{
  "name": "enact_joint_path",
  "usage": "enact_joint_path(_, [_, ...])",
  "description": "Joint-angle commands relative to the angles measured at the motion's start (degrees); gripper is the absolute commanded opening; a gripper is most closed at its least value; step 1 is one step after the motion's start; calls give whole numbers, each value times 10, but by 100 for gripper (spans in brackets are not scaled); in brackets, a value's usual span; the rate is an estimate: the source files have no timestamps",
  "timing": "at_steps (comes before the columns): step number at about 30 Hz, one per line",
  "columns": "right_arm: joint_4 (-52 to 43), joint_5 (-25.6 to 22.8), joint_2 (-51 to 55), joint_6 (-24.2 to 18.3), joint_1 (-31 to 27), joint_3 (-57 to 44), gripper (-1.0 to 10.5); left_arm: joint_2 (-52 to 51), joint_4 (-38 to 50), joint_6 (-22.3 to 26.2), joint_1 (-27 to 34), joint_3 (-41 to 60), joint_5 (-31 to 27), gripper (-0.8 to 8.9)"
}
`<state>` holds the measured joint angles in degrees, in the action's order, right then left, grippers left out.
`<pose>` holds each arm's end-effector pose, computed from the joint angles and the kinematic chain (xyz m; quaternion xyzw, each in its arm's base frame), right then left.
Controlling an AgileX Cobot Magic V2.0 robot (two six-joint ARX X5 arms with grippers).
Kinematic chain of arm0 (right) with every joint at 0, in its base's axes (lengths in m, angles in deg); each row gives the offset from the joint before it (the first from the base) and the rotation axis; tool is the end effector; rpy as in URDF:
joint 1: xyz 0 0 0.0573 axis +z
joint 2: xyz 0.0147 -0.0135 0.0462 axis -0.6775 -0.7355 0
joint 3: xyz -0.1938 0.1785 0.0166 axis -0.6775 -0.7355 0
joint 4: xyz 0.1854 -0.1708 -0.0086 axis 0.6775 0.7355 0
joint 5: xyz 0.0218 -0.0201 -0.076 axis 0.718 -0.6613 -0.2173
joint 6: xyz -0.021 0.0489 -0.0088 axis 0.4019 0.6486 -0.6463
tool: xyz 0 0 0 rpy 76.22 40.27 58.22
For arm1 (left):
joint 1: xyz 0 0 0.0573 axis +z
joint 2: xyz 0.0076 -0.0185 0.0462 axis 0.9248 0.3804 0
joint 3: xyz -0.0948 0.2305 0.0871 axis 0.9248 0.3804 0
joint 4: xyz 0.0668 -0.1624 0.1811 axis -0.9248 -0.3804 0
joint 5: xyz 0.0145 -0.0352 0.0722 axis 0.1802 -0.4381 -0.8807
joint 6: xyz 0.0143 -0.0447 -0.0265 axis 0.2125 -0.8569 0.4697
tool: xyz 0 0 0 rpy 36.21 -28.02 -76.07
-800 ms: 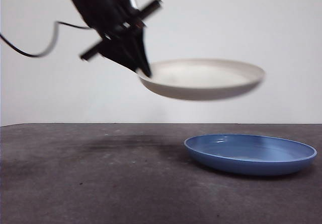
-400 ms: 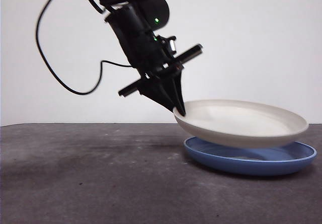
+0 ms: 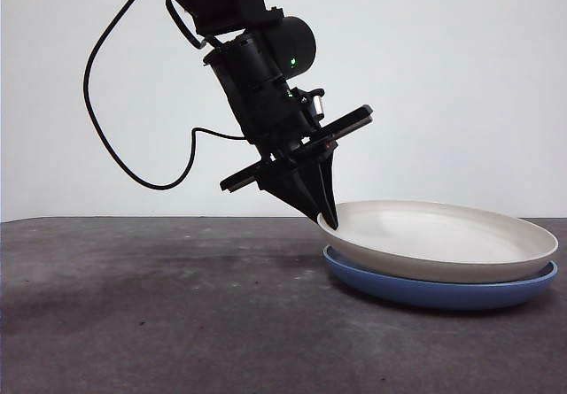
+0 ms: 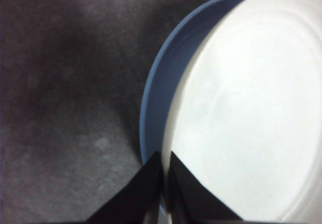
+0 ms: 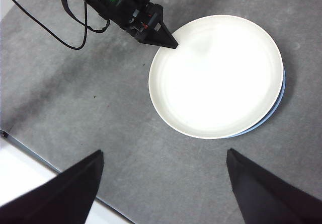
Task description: Pick up the white plate, put it on the blue plate, put it on desk
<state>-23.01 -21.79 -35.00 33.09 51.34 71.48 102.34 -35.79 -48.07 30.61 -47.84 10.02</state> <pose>0.0868 0.0265 0.3472 0.0789 0.3692 0.2743 0.8845 0.3560 -0.2795 0.2065 -0.0183 0.5569 -0.3186 0.7668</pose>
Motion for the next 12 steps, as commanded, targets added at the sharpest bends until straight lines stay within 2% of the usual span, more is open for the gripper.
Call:
enact_joint_path(1, [-3, -2, -1, 9, 2, 11, 391, 21, 2, -2, -9, -18, 0, 15])
enact_joint_path(10, [3, -2, -1, 9, 2, 11, 391, 22, 14, -1, -16, -18, 0, 35])
enact_joint_path(12, [7, -2, -1, 9, 2, 11, 391, 22, 15, -1, -16, -18, 0, 84])
